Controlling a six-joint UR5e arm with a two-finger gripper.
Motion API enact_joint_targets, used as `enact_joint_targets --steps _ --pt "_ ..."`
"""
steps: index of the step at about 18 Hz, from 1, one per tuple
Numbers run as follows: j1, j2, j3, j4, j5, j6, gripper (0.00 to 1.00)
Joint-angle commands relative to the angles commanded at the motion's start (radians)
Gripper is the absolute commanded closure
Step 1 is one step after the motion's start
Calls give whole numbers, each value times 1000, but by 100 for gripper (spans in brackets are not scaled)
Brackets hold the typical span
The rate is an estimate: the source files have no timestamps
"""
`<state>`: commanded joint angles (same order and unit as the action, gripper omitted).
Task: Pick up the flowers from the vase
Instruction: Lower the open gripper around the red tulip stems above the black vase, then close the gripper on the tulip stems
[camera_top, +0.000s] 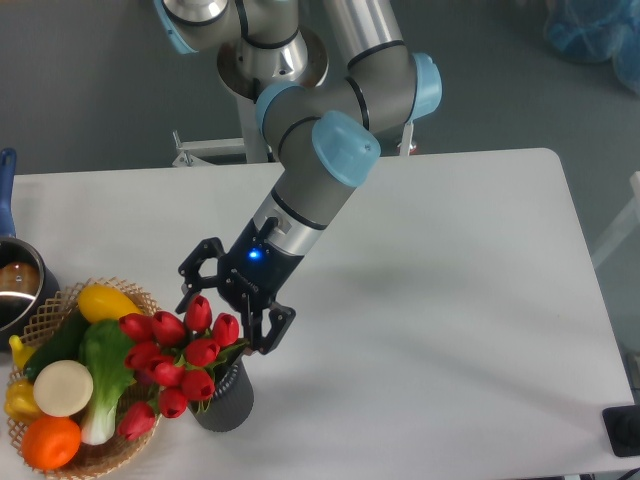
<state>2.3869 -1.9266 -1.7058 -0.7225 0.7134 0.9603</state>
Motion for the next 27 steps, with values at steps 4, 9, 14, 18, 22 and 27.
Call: enact_joint_targets --steps 4,9,14,18,22,27 --pt "0 -32 12 11 -58 0 1" --pt "2 -34 12 12 -61 -2 53" --pt "9 -26 11 12 -61 -2 94" --pt "21 -15 14 12 -63 -26 96" --pt "43 -11 14 12 -115 -40 96" --pt "67 29 17 12 -172 -78 96"
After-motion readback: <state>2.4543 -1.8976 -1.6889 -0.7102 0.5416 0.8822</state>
